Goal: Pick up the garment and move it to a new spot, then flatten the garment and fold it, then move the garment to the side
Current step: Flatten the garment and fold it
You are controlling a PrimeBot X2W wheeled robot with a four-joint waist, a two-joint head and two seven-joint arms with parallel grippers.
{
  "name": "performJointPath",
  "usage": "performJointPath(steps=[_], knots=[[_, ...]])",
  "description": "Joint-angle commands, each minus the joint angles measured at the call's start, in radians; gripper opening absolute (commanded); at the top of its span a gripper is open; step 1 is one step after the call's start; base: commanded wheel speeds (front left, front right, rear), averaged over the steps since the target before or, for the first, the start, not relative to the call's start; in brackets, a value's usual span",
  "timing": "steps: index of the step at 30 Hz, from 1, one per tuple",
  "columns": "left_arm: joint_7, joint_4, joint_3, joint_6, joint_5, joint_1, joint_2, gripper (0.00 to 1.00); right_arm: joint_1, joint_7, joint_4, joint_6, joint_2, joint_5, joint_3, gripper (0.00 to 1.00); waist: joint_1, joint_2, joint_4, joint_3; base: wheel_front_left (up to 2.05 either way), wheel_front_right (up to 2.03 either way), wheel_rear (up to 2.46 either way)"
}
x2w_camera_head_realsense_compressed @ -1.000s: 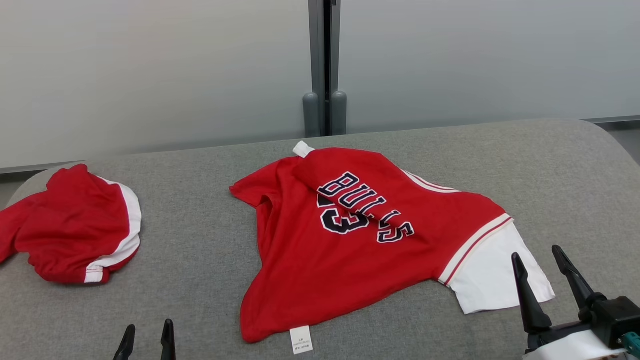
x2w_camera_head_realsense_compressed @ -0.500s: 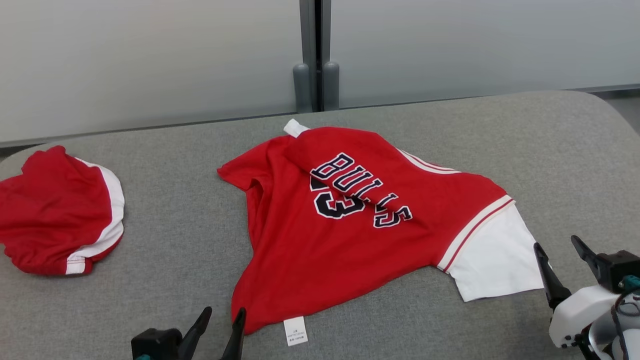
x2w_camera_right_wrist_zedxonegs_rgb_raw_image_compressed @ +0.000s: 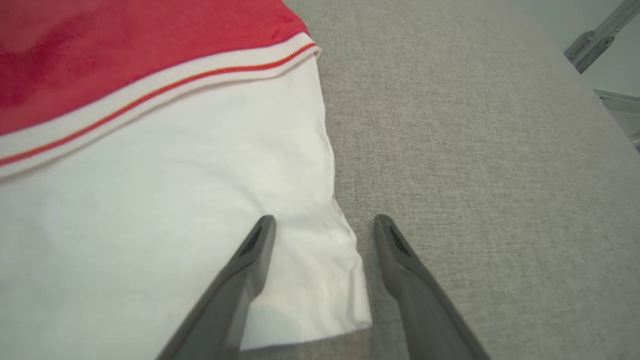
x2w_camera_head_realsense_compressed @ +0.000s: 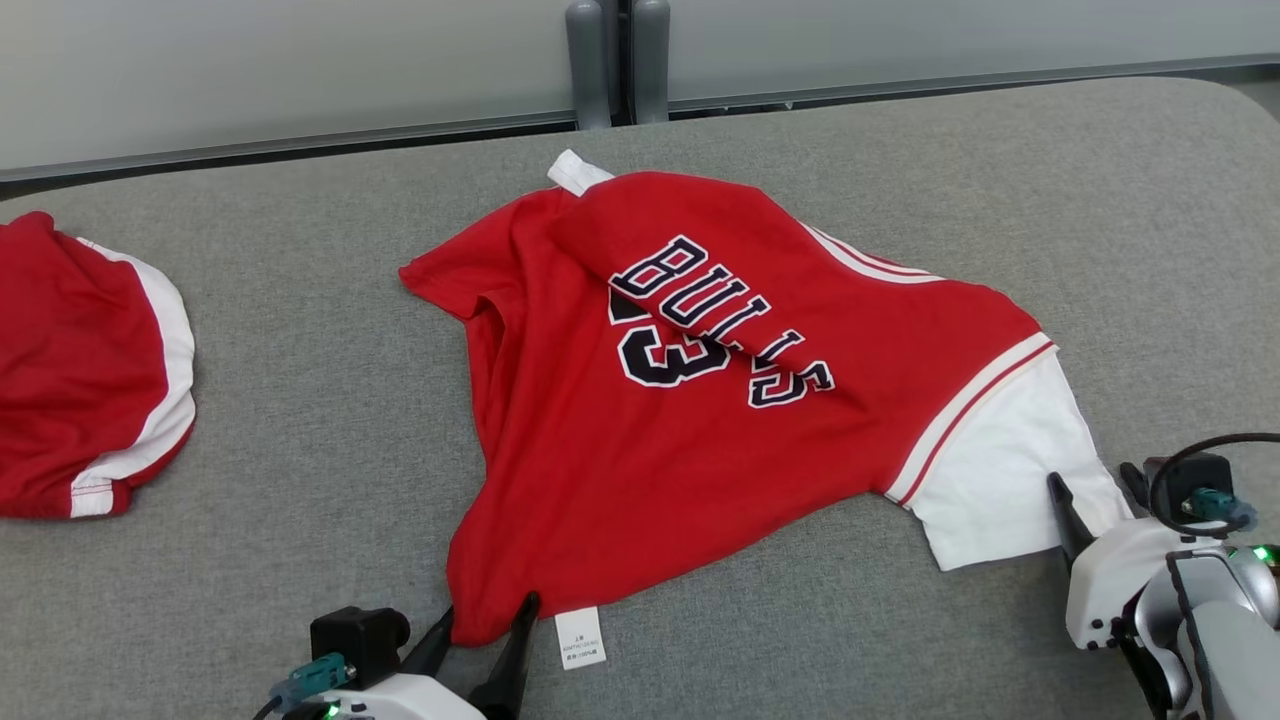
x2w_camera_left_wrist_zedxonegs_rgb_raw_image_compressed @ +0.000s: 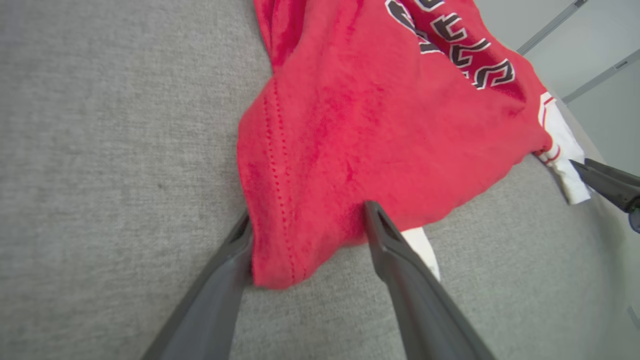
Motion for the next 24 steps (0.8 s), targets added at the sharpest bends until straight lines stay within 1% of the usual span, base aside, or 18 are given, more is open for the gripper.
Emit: performJointPath(steps=[1, 2, 3, 4, 6, 9, 11, 12, 14, 16, 18, 19, 21, 24], knots=[[0.007, 0.019, -0.001, -0.001, -0.006, -0.011, 0.004, 1.00, 0.010, 0.017, 0.026, 0.000, 0.008, 0.017, 0.030, 1.00, 0.0000, -0.0001, -0.002, 0.004, 0.00, 0.00, 0.00], [0.014, 0.025, -0.005, -0.005, -0.013, -0.014, 0.005, 1.00, 0.011, 0.026, 0.030, 0.000, 0.011, 0.039, 0.057, 0.84, 0.0000, -0.0001, -0.004, 0.006, 0.00, 0.00, 0.00], [0.022, 0.030, -0.006, -0.008, -0.021, -0.015, 0.005, 0.29, 0.012, 0.027, 0.024, 0.000, 0.014, 0.065, 0.088, 0.13, 0.0000, -0.0001, -0.005, 0.007, 0.00, 0.00, 0.00], [0.032, 0.034, -0.008, -0.012, -0.034, -0.013, 0.003, 0.00, 0.011, 0.023, 0.016, 0.002, 0.014, 0.101, 0.108, 0.00, 0.0000, -0.0001, -0.009, 0.007, 0.00, 0.00, 0.00], [0.049, 0.036, -0.015, -0.022, -0.056, -0.002, 0.002, 0.00, 0.014, 0.043, -0.006, 0.001, 0.005, 0.172, 0.166, 0.00, 0.0000, -0.0001, -0.019, 0.003, 0.00, 0.00, 0.00], [0.062, 0.001, 0.001, -0.027, -0.095, 0.022, 0.010, 0.00, 0.023, 0.038, -0.085, 0.001, -0.038, 0.294, 0.218, 0.00, 0.0000, -0.0001, -0.033, -0.008, 0.00, 0.00, 0.00], [0.068, -0.056, 0.019, -0.030, -0.133, 0.041, 0.013, 0.00, 0.025, 0.021, -0.165, 0.001, -0.071, 0.389, 0.226, 0.00, 0.0000, -0.0001, -0.043, -0.017, 0.00, 0.00, 0.00], [0.076, -0.133, 0.045, -0.030, -0.156, 0.058, 0.032, 0.00, 0.043, 0.016, -0.265, 0.001, -0.115, 0.483, 0.226, 0.00, 0.0000, -0.0001, -0.050, -0.026, 0.00, 0.00, 0.00], [0.088, -0.234, 0.066, -0.028, -0.190, 0.083, 0.039, 0.00, 0.073, 0.016, -0.383, 0.001, -0.159, 0.583, 0.204, 0.00, 0.0000, -0.0001, -0.054, -0.030, 0.00, 0.00, 0.00], [0.108, -0.354, 0.091, -0.018, -0.213, 0.096, 0.052, 0.00, 0.095, 0.008, -0.519, 0.001, -0.192, 0.707, 0.145, 0.00, 0.0000, -0.0001, -0.058, -0.025, 0.00, 0.00, 0.00], [0.140, -0.481, 0.115, -0.006, -0.236, 0.085, 0.072, 0.00, 0.115, 0.030, -0.654, 0.001, -0.239, 0.800, 0.088, 0.00, 0.0000, -0.0001, -0.061, -0.010, 0.00, 0.00, 0.00], [0.140, -0.481, 0.115, -0.006, -0.236, 0.085, 0.072, 0.00, 0.115, 0.030, -0.654, 0.001, -0.239, 0.800, 0.088, 0.00, 0.0000, -0.0001, -0.061, -0.010, 0.00, 0.00, 0.00], [0.184, -0.593, 0.135, 0.001, -0.248, 0.046, 0.102, 0.00, 0.119, 0.056, -0.756, 0.001, -0.272, 0.881, 0.017, 0.00, 0.0000, -0.0001, -0.062, 0.010, 0.00, 0.00, 0.00], [0.262, -0.718, 0.167, 0.015, -0.274, -0.066, 0.147, 0.00, 0.082, 0.106, -0.860, 0.001, -0.315, 0.959, -0.087, 0.00, 0.0000, -0.0001, -0.052, 0.048, 0.00, 0.00, 0.00]])
